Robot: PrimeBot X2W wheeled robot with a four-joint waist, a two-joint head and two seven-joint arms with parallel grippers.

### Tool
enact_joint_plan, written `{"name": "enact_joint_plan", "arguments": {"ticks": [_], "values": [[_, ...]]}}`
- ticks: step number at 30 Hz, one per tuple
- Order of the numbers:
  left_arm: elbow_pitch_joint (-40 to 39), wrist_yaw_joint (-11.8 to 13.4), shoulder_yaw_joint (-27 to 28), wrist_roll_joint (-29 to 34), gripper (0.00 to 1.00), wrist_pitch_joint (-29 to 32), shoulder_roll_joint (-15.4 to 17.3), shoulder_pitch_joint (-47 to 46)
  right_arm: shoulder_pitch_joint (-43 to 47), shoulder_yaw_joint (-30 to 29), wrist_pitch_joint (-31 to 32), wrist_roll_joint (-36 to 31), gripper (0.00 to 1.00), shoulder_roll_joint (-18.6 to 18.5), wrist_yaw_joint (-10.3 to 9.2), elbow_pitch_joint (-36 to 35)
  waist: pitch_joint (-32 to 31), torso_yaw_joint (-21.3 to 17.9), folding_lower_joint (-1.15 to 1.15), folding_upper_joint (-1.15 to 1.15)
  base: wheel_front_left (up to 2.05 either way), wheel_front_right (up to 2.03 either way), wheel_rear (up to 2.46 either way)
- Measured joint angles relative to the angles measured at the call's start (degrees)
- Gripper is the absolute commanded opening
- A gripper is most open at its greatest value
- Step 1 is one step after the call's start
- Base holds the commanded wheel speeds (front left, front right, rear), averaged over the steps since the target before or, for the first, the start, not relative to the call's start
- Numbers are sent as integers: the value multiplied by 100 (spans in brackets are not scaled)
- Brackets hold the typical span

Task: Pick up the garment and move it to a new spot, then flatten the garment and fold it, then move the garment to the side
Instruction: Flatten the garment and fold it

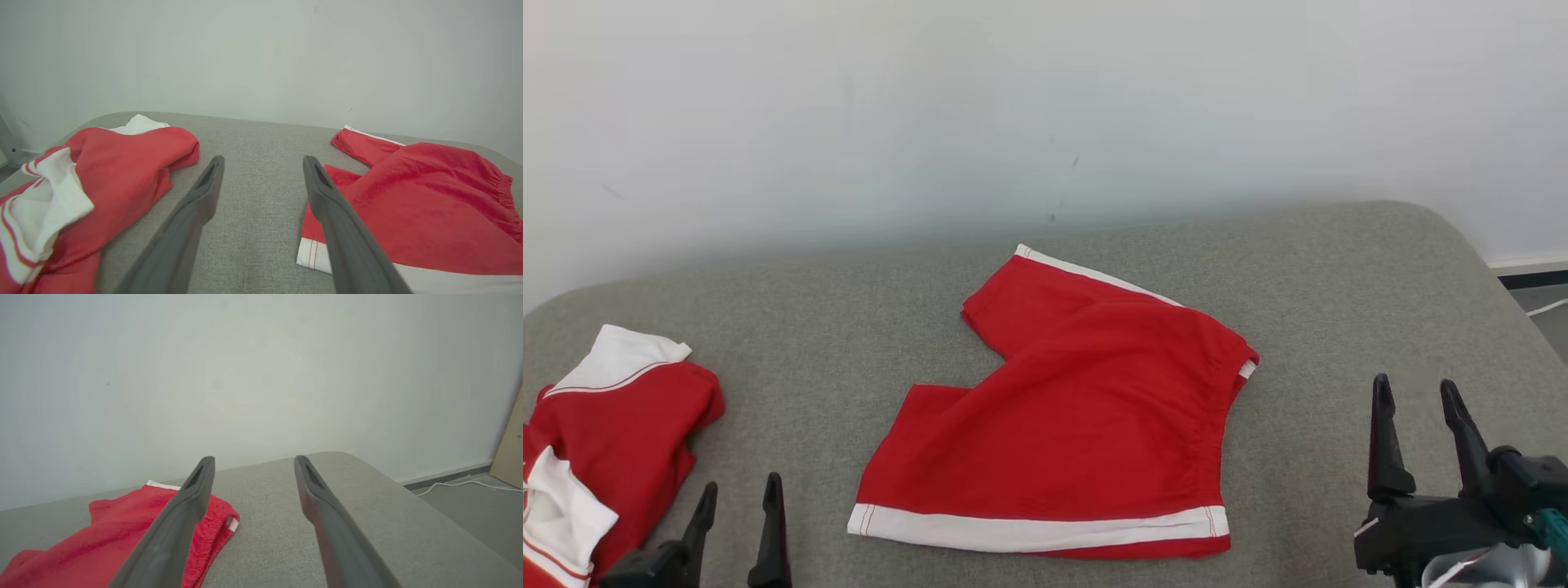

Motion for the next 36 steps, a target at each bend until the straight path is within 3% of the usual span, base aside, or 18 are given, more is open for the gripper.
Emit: {"name": "enact_joint_plan", "arguments": {"ticks": [9, 36], "values": [[-349, -253, -234, -112, 100, 244, 52, 193, 181, -69, -190, 157, 100, 29, -15, 223, -53, 30, 0, 0, 0, 0, 0], [-781, -197, -309, -110, 100, 824, 164, 321, 151, 96, -305, 332, 100, 98, 112, 528, 141, 130, 0, 0, 0, 0, 0]]}}
